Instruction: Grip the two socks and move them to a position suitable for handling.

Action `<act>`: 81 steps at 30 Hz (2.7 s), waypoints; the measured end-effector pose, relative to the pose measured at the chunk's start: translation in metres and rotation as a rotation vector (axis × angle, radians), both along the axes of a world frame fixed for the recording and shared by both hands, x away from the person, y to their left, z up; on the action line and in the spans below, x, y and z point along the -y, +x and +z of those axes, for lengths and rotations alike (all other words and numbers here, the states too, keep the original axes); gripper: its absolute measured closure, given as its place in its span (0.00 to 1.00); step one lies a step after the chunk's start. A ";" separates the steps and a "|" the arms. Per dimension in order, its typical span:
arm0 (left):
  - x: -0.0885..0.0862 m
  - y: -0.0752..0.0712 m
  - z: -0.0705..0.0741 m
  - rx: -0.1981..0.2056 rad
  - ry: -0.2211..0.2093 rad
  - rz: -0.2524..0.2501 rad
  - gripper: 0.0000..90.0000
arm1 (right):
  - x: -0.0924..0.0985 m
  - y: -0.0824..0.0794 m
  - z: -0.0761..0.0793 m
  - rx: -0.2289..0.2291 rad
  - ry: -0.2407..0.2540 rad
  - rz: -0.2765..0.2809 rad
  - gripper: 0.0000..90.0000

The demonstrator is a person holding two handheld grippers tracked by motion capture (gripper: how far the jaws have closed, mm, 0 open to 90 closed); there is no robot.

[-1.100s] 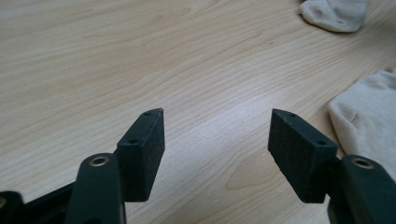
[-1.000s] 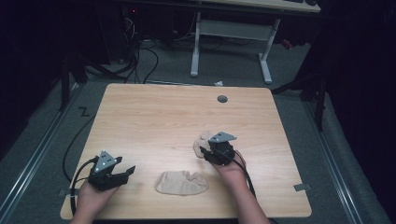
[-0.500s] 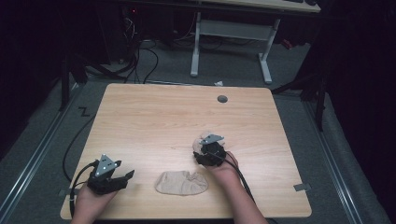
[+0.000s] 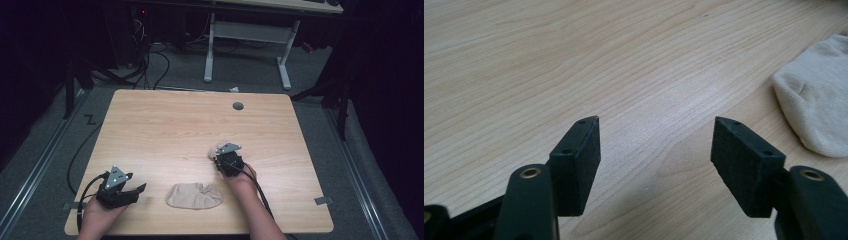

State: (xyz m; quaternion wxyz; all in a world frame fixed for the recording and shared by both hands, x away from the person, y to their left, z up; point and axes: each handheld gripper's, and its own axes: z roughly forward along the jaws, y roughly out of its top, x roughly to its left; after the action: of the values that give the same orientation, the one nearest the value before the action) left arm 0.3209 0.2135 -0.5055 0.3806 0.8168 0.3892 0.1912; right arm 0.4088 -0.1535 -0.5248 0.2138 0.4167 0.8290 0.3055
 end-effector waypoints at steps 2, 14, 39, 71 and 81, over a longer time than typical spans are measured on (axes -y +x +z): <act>0.001 0.000 0.000 0.001 -0.002 -0.010 0.41 | 0.000 0.000 0.001 -0.002 0.001 0.003 0.94; 0.001 -0.001 0.002 0.012 -0.020 -0.020 0.42 | 0.014 -0.030 0.039 0.091 0.116 0.041 0.94; 0.004 -0.001 0.000 0.009 -0.023 -0.020 0.42 | 0.012 -0.063 0.088 0.228 0.226 0.114 0.94; 0.006 -0.002 0.002 -0.002 -0.029 -0.028 0.43 | -0.001 -0.035 0.052 0.145 0.229 0.040 0.92; 0.019 0.005 0.004 -0.004 -0.035 -0.040 0.45 | 0.027 -0.034 0.034 0.094 0.146 -0.045 0.89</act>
State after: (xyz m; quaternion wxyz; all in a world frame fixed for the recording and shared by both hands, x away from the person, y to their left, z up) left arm 0.3264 0.1947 -0.5011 0.3978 0.8181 0.3766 0.1749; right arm 0.3748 -0.1805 -0.4904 0.2283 0.4347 0.7842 0.3794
